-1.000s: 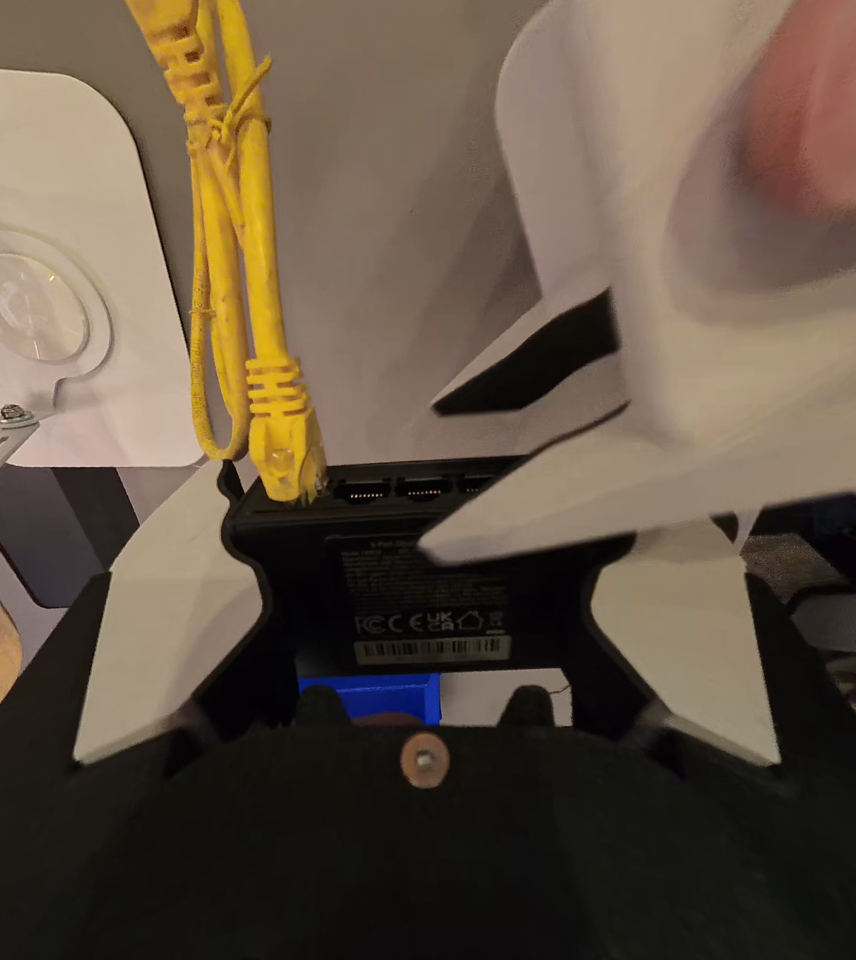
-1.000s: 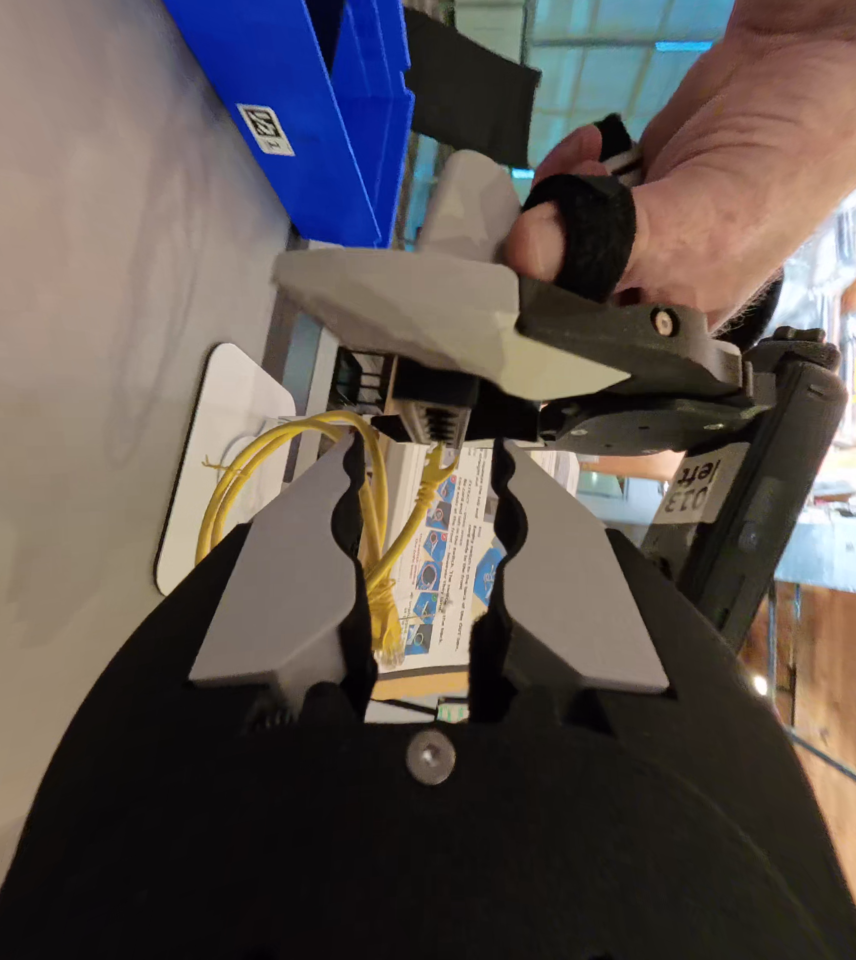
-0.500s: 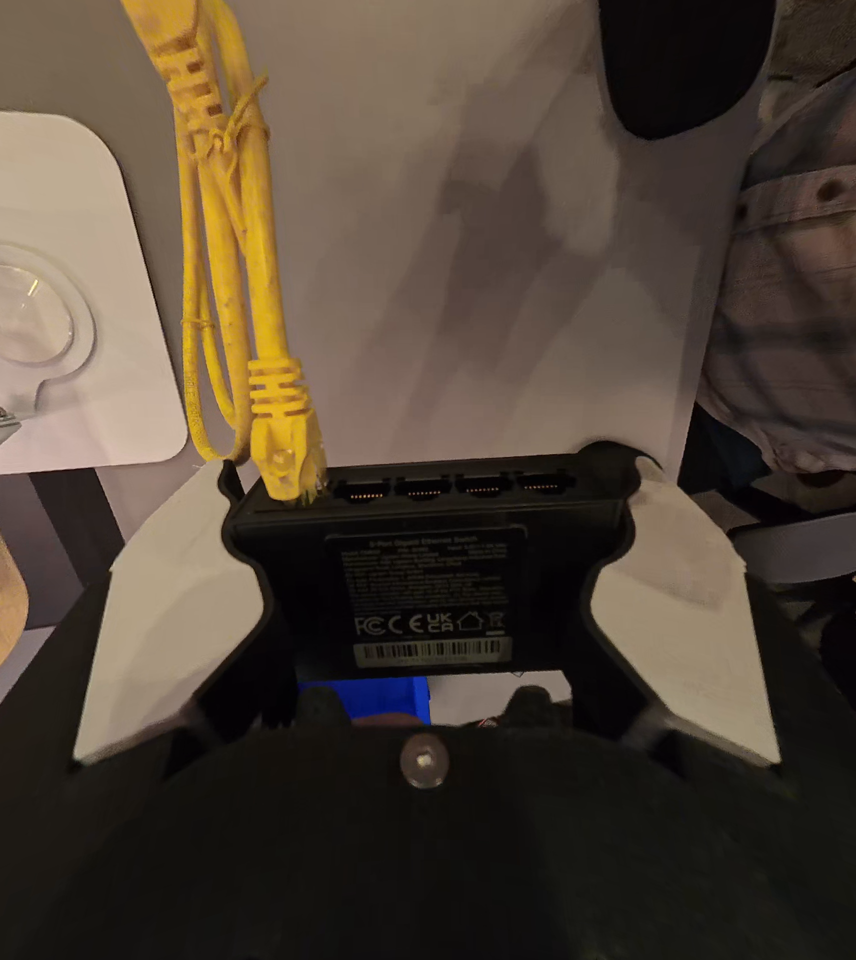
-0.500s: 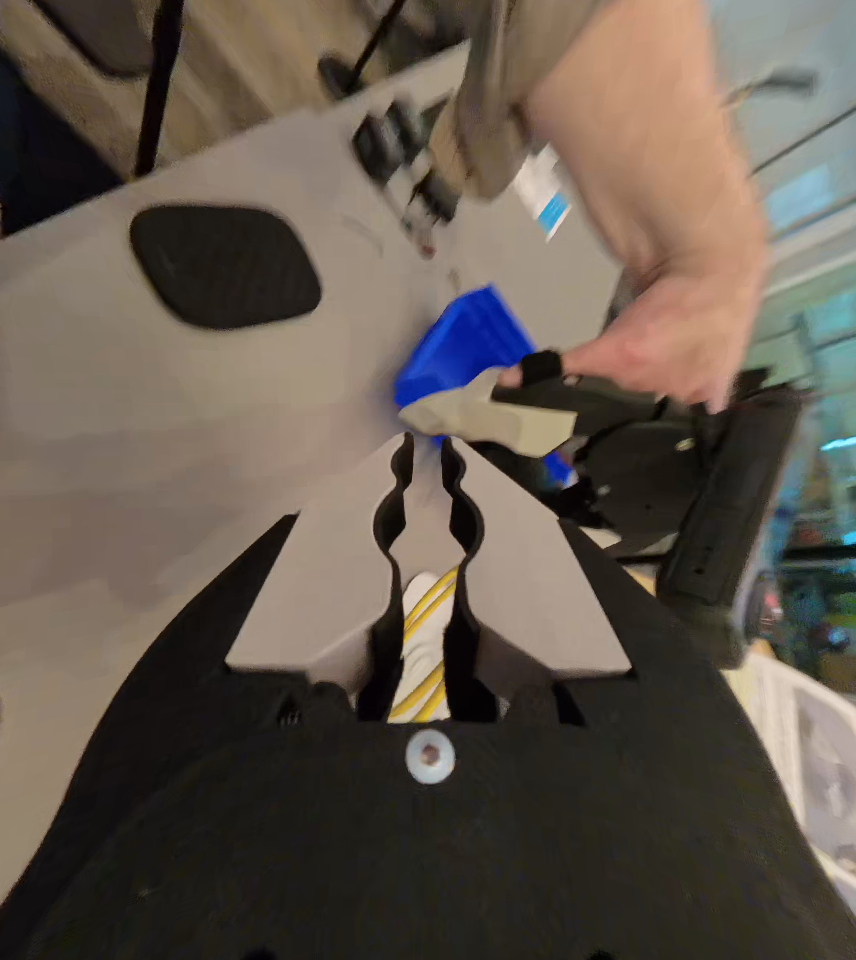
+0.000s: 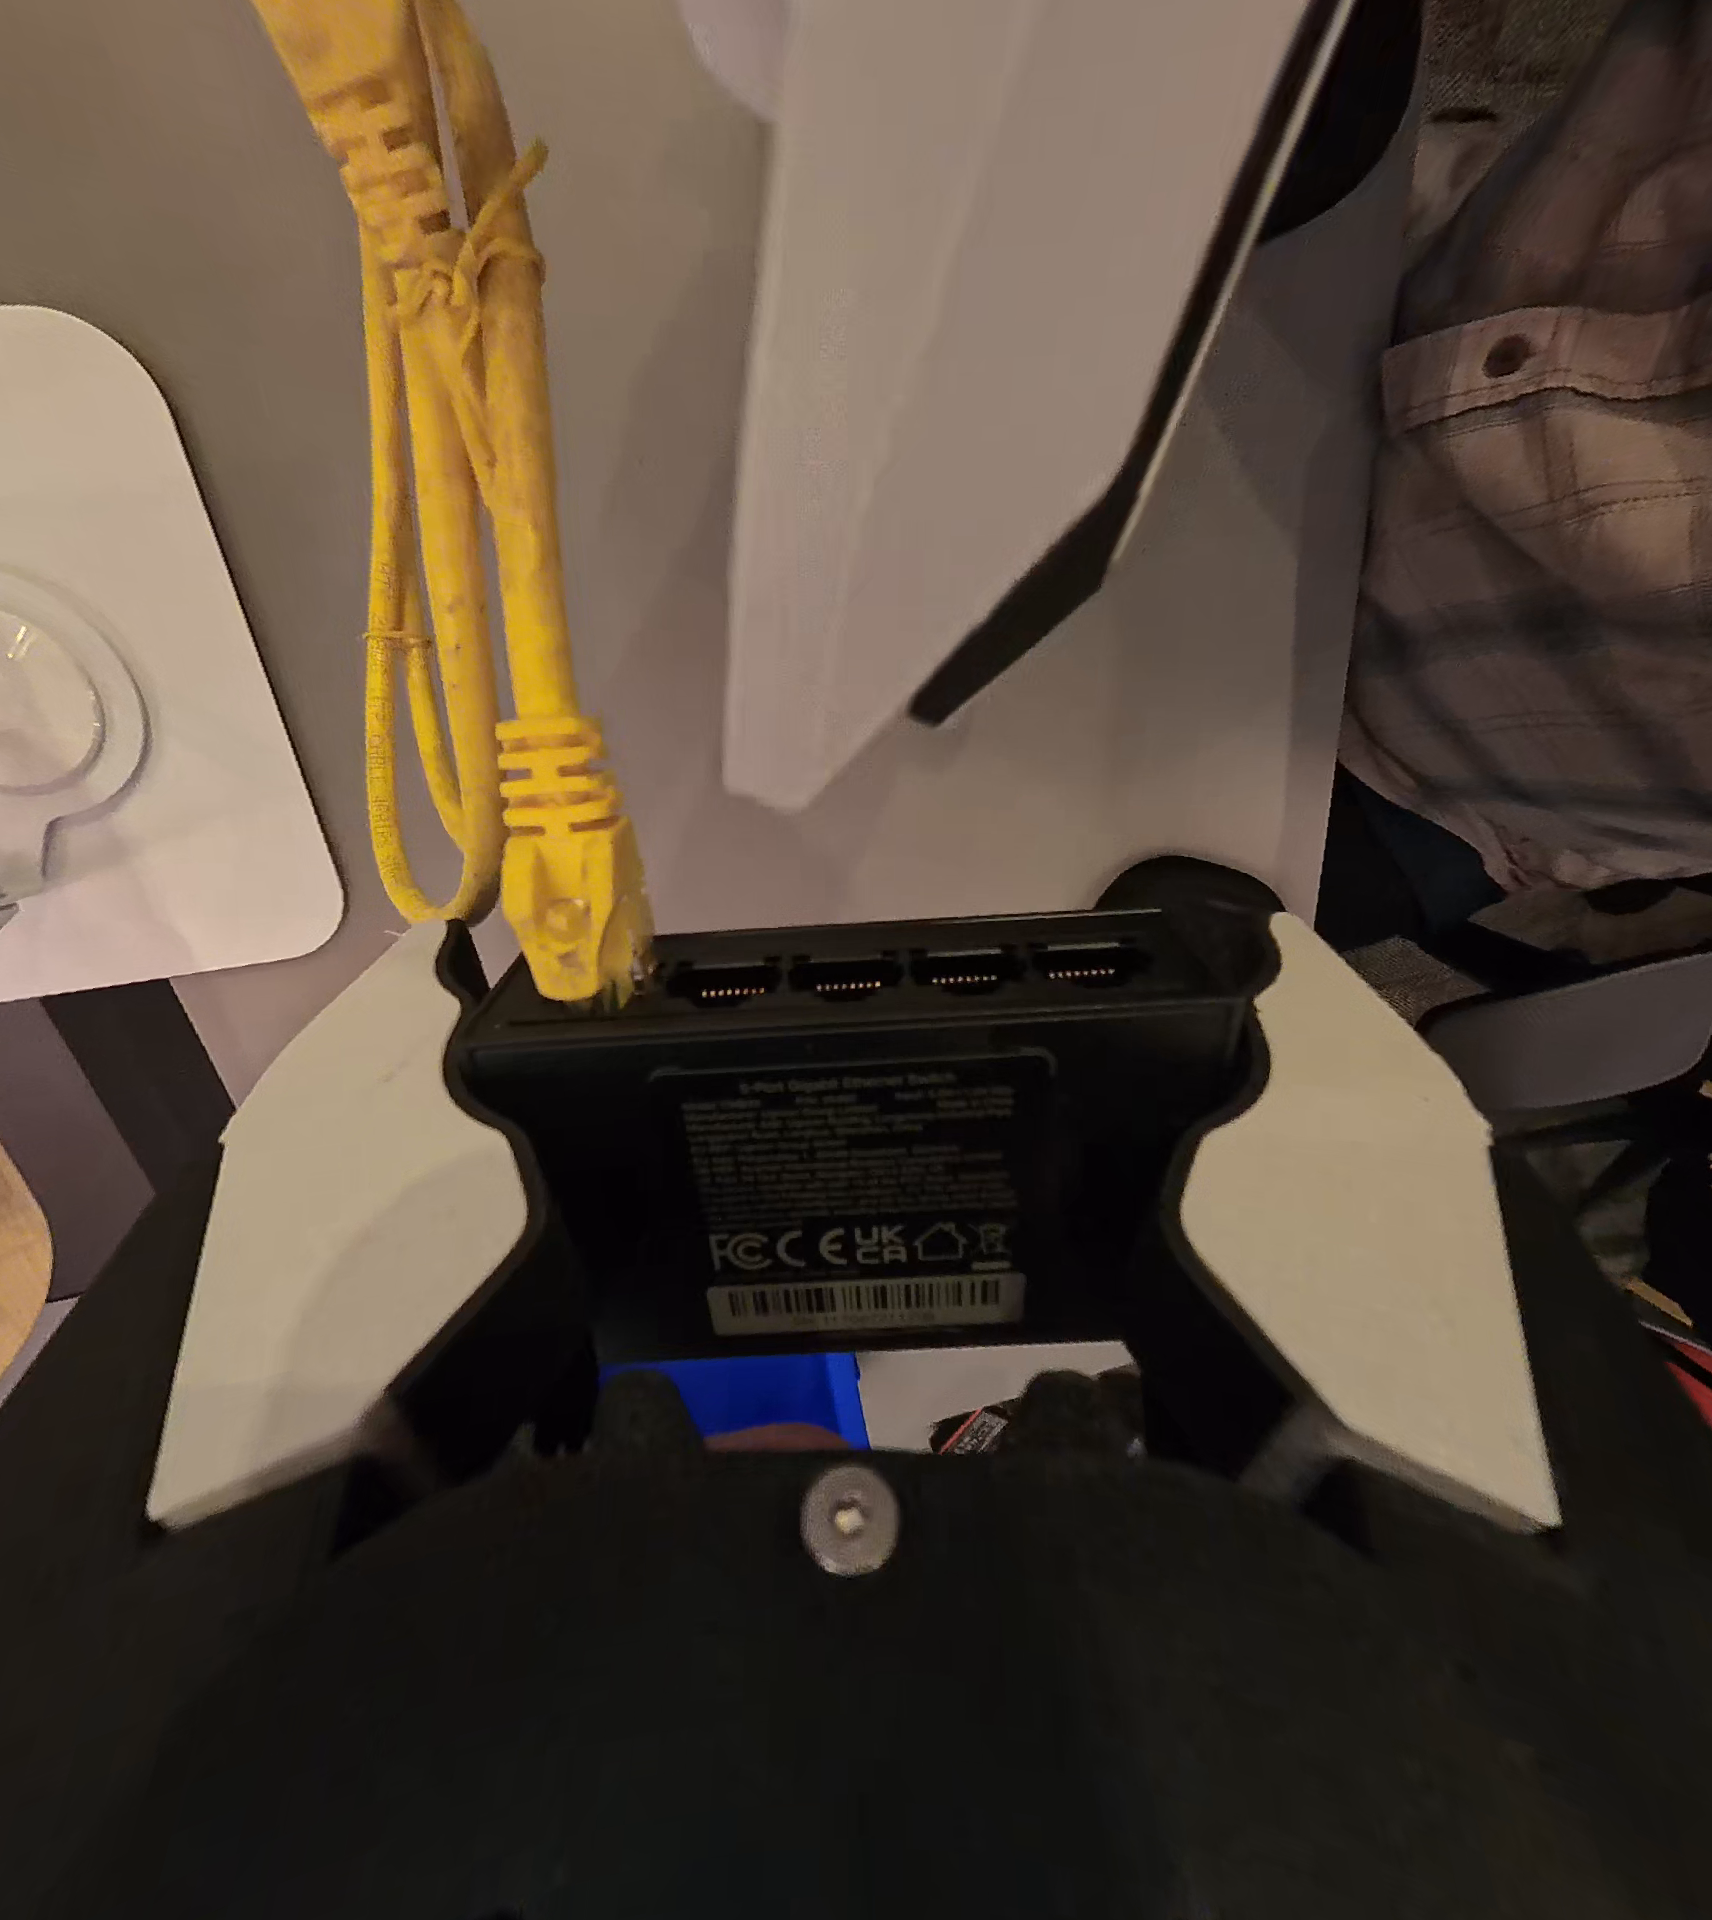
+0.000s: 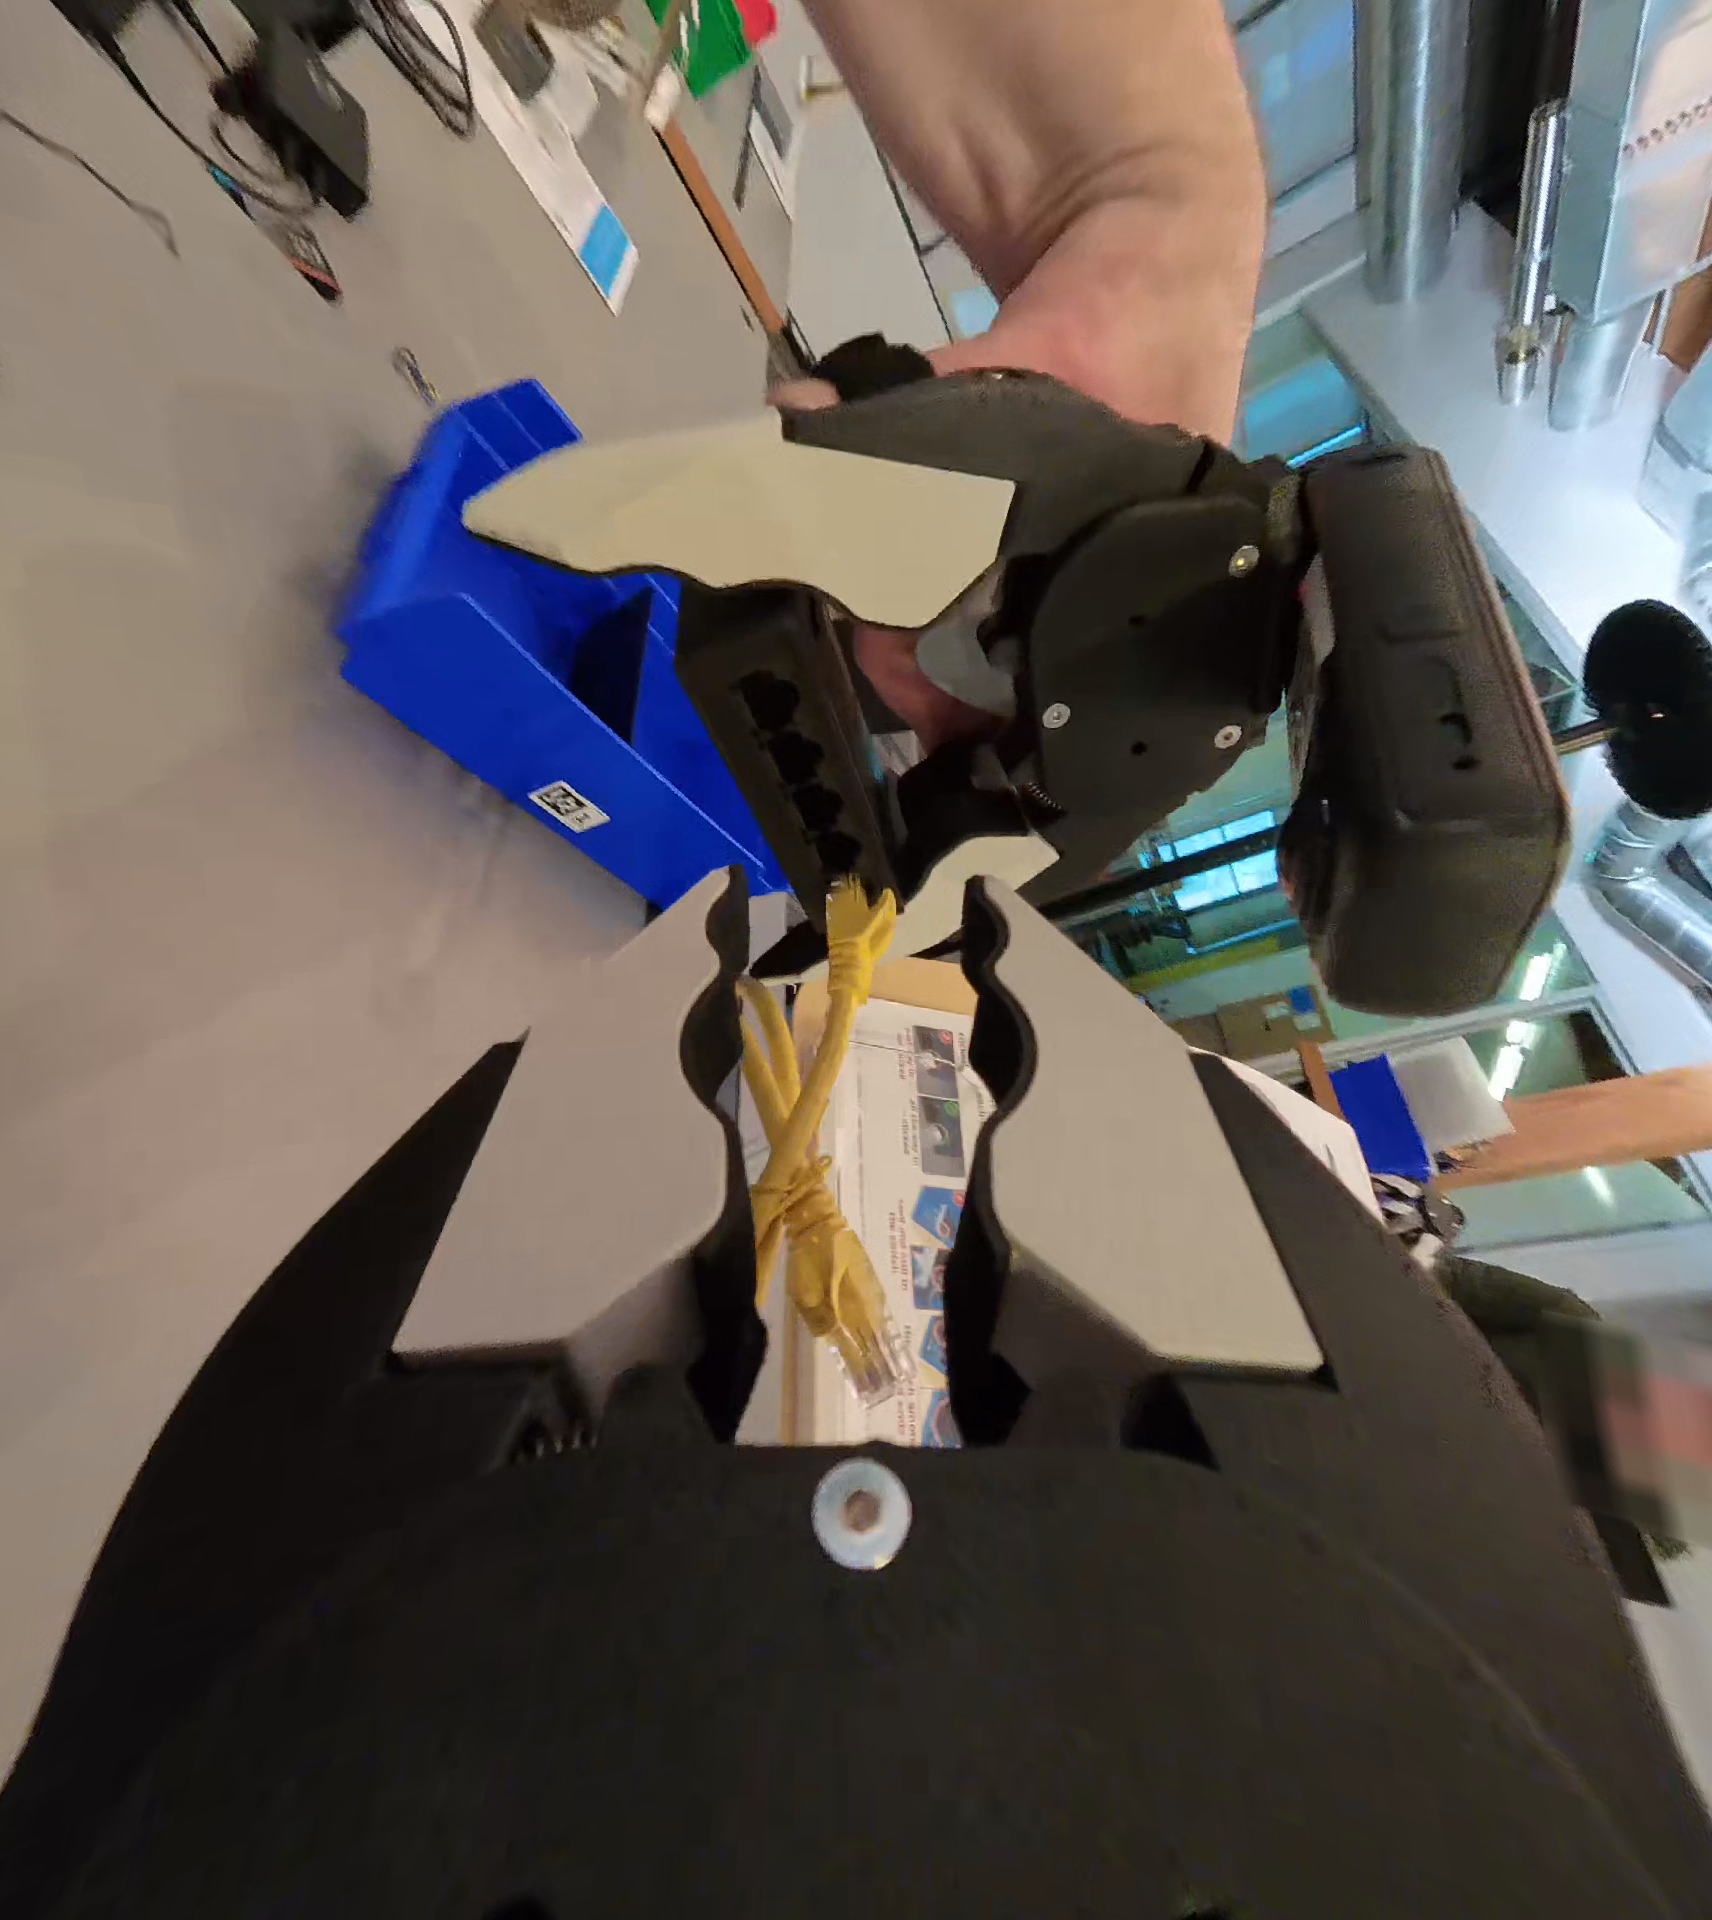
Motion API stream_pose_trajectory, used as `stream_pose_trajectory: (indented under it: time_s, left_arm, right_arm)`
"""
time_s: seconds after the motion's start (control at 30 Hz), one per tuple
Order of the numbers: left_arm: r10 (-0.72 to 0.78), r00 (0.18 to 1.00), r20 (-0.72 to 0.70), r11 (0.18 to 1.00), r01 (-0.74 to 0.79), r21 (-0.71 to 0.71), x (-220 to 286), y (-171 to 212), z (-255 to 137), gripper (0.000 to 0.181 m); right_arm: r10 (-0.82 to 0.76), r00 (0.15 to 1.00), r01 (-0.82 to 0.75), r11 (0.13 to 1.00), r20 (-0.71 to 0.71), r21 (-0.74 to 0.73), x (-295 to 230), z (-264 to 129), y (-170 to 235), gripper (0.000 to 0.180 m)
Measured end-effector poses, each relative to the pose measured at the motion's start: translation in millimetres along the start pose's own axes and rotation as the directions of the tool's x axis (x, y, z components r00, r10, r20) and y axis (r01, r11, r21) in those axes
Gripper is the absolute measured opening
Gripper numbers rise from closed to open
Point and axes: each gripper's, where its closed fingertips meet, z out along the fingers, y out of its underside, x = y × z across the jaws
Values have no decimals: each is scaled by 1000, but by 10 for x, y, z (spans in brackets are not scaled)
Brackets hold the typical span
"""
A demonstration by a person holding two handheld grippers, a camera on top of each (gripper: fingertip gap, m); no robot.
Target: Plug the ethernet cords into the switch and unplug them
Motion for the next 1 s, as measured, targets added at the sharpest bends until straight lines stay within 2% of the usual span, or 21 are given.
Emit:
stream_pose_trajectory:
  time_s: [0.33, 0.63, 0.83, 1.0]
  left_arm:
    - [-7, 1000, -11, 999, 6, -41, 120, -49, -76, 131]
    - [-24, 1000, -5, 996, 23, -90, 211, -28, -42, 131]
    - [-7, 1000, -6, 997, 7, -76, 244, -73, -14, 131]
    - [14, 999, -38, 998, -16, -61, 311, -120, -1, 130]
  right_arm:
    - [-76, 997, 74, 995, -24, -63, 1, 11, 28, 22]
    - [-135, 991, 131, 985, -25, -111, -45, 123, 6, 26]
    - [-49, 999, 49, 998, -9, -43, -38, 115, 81, 25]
    - [52, 998, -55, 990, 32, 132, -53, 74, -10, 22]
